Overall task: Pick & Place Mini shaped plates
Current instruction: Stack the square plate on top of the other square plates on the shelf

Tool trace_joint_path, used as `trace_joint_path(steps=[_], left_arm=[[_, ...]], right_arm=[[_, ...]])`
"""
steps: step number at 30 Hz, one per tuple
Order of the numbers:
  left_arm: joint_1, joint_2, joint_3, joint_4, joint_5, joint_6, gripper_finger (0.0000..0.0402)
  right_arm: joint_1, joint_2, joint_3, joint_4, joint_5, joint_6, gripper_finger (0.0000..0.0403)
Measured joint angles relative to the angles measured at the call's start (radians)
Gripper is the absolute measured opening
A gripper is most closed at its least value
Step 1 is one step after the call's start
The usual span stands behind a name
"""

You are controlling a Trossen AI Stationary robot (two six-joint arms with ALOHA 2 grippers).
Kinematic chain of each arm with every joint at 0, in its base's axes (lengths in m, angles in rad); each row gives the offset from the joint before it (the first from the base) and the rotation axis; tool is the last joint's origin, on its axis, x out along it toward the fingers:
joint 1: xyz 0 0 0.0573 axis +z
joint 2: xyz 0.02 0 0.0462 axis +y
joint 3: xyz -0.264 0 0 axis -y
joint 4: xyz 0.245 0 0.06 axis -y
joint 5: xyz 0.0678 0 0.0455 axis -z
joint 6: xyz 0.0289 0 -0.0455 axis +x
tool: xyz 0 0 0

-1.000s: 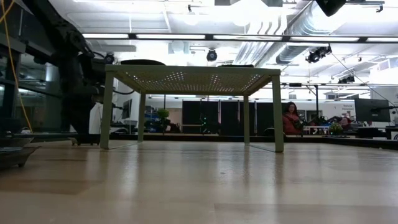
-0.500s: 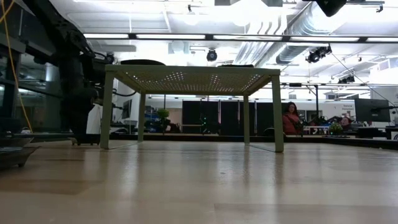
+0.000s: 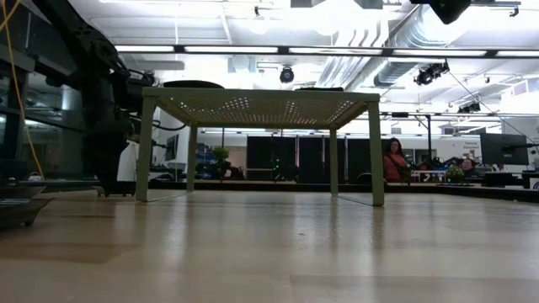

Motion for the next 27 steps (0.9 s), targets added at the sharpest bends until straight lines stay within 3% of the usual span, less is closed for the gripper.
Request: trace_joint_path(steps=[13, 27], left_arm=[[-0.07, 0.001, 0.0, 0.011, -0.067, -0.027, 0.0165], [-0.07, 0.001, 0.0, 0.016, -0.092, -0.046, 0.0165]], right_arm=[[0.0, 0.026, 0.0, 0.001, -0.006, 0.003, 0.0094], [0.0, 0.078, 0.0, 0.005, -0.026, 0.004, 0.0094]])
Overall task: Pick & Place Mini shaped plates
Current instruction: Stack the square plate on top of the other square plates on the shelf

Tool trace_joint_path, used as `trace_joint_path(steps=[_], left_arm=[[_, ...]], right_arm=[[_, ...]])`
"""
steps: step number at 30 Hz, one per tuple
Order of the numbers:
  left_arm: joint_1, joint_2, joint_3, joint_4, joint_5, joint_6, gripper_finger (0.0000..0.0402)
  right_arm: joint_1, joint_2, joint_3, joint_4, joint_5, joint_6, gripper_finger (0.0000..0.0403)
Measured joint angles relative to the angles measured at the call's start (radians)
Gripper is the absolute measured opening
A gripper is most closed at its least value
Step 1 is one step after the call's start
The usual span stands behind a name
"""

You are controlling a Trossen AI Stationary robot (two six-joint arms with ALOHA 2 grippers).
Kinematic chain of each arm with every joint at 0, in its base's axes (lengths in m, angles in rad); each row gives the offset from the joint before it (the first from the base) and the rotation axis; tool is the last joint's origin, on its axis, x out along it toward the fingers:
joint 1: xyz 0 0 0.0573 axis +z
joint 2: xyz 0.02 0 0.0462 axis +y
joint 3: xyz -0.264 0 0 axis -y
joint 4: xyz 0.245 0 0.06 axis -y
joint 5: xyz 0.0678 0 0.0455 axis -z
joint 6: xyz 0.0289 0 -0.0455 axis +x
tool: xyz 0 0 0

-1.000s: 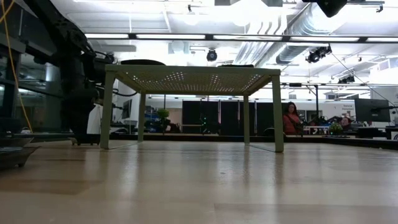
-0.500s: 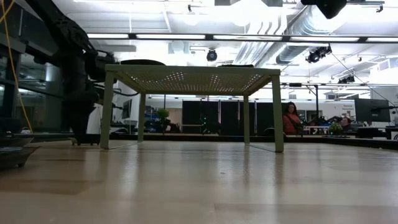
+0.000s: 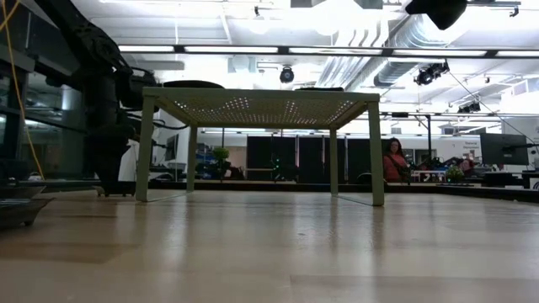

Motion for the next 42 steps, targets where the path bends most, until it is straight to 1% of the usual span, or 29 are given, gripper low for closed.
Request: trace_joint_path(steps=[6, 27, 30, 33, 39, 42], left_arm=[[0.0, 0.0, 0.0, 0.0, 0.002, -0.004, 0.0165], [0.0, 0.001, -0.001, 0.002, 0.004, -0.004, 0.0165], [0.0, 0.001, -0.032, 0.036, 0.027, -0.006, 0.0165], [0.001, -0.002, -0.063, 0.078, 0.027, -0.007, 0.0165], [0.001, 0.0, -0.05, 0.072, 0.032, 0.011, 0.0164], [0.001, 0.002, -0.039, 0.085, 0.032, 0.016, 0.0152]], right_arm=[[0.0, -0.001, 0.0, -0.001, 0.032, 0.0, 0.0094], [0.0, -0.001, 0.0, -0.001, 0.029, 0.003, 0.0094], [0.0, -0.001, 0.0, -0.001, 0.029, 0.003, 0.0094], [0.0, -0.001, 0.0, -0.001, 0.028, 0.003, 0.0094], [0.0, -0.001, 0.0, -0.001, 0.029, 0.003, 0.0094], [0.0, -0.001, 0.0, -0.001, 0.03, 0.003, 0.0094]])
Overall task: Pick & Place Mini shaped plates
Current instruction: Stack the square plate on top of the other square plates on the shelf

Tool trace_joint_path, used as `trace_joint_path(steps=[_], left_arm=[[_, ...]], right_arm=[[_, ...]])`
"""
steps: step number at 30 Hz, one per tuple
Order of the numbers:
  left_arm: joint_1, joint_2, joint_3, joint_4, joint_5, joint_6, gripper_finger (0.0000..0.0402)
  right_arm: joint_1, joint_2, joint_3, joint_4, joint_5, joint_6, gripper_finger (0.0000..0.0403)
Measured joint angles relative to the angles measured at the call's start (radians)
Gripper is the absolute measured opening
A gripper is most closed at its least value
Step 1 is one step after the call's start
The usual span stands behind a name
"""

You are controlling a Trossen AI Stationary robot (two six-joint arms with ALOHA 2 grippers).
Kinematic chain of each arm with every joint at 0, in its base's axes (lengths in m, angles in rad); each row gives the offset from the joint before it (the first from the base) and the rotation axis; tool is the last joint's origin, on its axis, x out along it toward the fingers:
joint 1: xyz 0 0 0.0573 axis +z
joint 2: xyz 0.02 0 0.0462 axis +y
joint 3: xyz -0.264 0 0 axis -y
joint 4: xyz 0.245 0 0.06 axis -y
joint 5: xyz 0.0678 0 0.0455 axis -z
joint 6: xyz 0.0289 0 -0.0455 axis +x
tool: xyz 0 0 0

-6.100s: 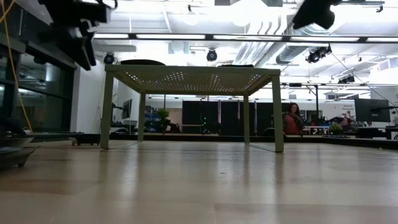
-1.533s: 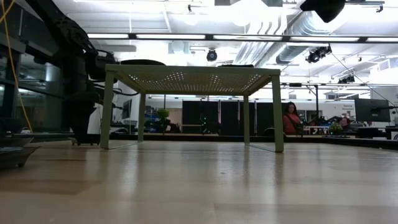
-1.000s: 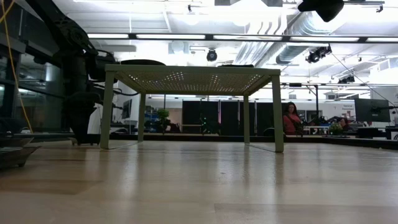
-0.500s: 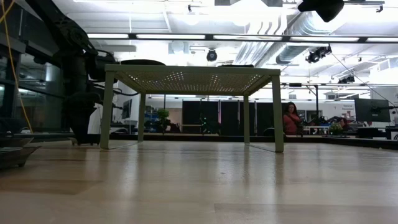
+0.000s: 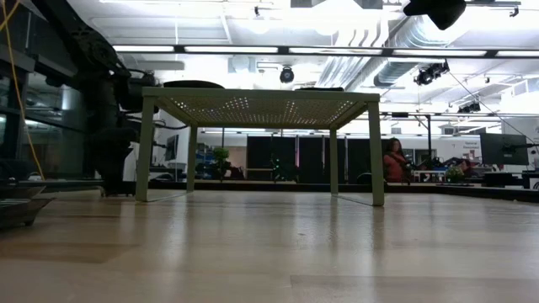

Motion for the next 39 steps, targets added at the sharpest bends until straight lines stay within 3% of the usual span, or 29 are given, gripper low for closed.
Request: trace_joint_path(steps=[16, 24, 39], left_arm=[[0.0, -0.002, 0.004, -0.005, -0.004, 0.03, 0.0007], [0.0, -0.002, 0.038, -0.067, -0.018, 0.076, 0.0003], [0.0, -0.055, 0.303, -0.427, -0.161, 0.146, 0.0001]], right_arm=[[0.0, 0.0, 0.0, -0.001, -0.005, 0.015, 0.0094], [0.0, 0.0, 0.0, -0.001, -0.021, 0.015, 0.0094], [0.0, 0.0, 0.0, -0.001, -0.028, 0.016, 0.0094]])
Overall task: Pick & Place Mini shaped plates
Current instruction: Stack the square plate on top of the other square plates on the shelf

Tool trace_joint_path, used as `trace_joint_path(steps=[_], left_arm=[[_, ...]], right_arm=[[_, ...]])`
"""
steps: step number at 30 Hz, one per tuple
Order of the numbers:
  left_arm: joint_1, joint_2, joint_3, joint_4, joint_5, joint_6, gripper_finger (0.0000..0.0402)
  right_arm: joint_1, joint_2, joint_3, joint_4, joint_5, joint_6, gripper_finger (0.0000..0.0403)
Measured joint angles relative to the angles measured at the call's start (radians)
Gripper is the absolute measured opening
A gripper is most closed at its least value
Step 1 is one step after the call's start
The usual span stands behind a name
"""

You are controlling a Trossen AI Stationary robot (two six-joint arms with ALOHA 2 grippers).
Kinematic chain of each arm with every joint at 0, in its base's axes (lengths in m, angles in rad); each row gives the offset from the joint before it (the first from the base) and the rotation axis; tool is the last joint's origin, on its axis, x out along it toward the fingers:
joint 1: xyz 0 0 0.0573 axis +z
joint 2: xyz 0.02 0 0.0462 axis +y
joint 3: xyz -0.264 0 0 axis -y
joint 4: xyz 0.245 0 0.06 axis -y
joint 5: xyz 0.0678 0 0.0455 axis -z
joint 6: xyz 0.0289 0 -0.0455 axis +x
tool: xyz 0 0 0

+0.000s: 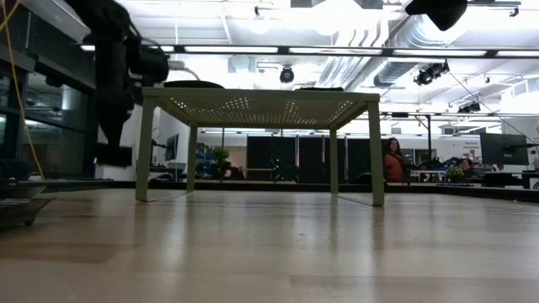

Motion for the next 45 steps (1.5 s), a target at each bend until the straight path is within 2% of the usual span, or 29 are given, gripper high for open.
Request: trace_joint_path(steps=[7, 13, 23, 29, 45], left_arm=[[0.0, -0.058, 0.177, -0.139, -0.004, 0.018, 0.0001], [0.0, -0.067, 0.339, -0.189, 0.015, 0.011, 0.0001], [-0.001, -0.054, 0.452, -0.174, 0.119, 0.011, 0.0], [-0.008, 0.018, 0.52, -0.118, 0.211, 0.018, 0.0], [-0.181, 0.281, 0.717, -0.075, 0.239, 0.038, 0.0]], right_arm=[[0.0, 0.0, 0.0, 0.0, -0.012, 0.0, 0.0094], [0.0, 0.0, 0.0, 0.0, -0.013, 0.0, 0.0094], [0.0, 0.0, 0.0, -0.001, -0.014, 0.0, 0.0094], [0.0, 0.0, 0.0, -0.001, -0.013, 0.0, 0.0094], [0.0, 0.0, 0.0, -0.008, -0.014, 0.0, 0.0094]])
